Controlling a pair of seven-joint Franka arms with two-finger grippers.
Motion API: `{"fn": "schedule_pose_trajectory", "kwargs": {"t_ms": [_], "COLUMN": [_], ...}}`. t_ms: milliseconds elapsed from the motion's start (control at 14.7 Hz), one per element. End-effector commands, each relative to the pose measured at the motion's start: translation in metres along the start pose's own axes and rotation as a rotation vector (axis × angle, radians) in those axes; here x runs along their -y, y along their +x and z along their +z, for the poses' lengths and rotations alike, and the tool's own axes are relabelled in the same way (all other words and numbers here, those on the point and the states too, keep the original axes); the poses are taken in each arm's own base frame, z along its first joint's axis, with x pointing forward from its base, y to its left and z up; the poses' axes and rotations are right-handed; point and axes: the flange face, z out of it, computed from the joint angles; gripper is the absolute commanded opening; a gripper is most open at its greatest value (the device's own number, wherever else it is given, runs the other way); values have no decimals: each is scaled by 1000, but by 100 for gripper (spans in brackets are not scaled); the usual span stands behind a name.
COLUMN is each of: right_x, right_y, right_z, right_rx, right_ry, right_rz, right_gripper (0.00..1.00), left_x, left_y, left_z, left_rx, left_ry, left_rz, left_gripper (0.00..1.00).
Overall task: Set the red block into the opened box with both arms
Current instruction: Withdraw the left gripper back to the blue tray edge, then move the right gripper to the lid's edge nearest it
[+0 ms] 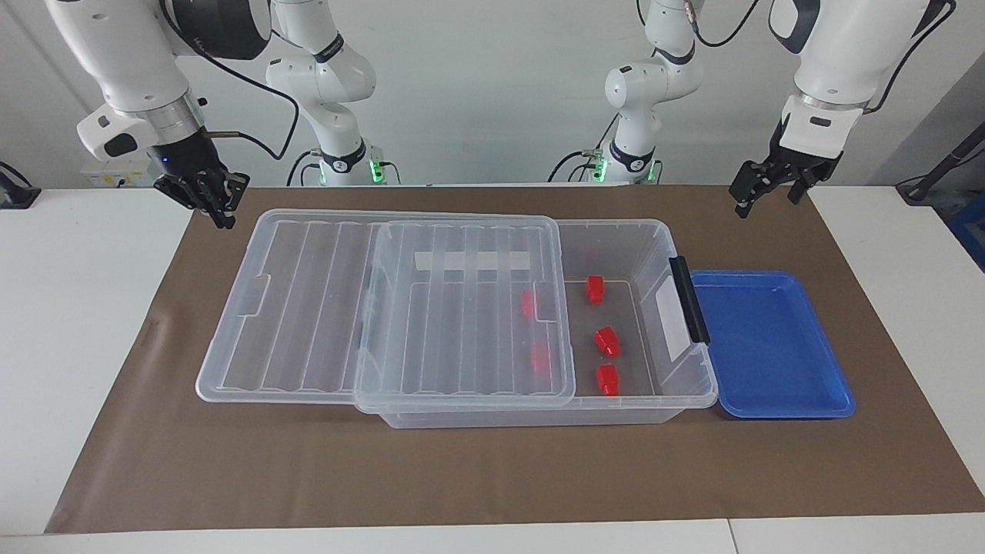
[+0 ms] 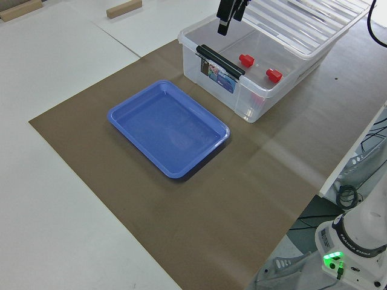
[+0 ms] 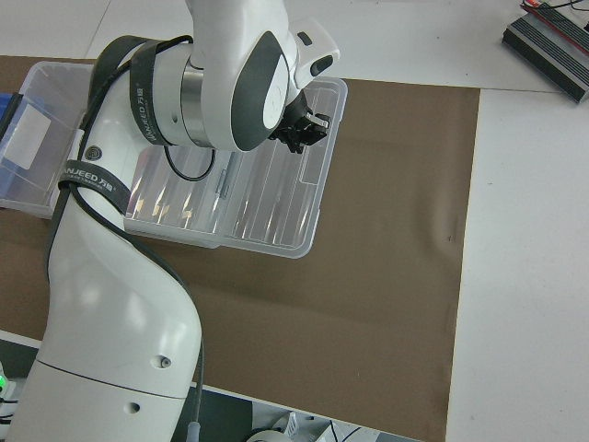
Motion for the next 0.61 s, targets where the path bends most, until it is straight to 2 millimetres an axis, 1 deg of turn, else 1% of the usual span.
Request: {"fn": "schedule_pose_trajectory", "kwargs": {"t_ms": [0,136,272,340,407,475,543], "right_x": [-30,-52,-71,-76,-77,-78,-77], "right_y": [8,16,29,36,42,48,53], "right_z": [14,27,49,58,66,76,87], "right_rx": [-30,-39,-54,-67,-77,-86,-84], "right_ry": [-1,-9,-14,-18,-23,-27,-27], "right_rz": [-71,-120,-182,-209,-230,-237,-249], "right_gripper": [0,0,0,0,0,0,0], "left_x": [1,2,5,4,3,8,7], "left_y": [-5,-5,-5,-4,-4,-4,-4], "left_z": [-1,0,-1,-1,-1,-1,-1], "left_rx": [-14,-11,-15,-15,-15,-15,-12], "left_ry": [-49,-51,-52,-54,-55,-55,-57], "left_rz": [64,63,60,61,63,55,58], "left_gripper": [100,100,100,100,100,100,100]}}
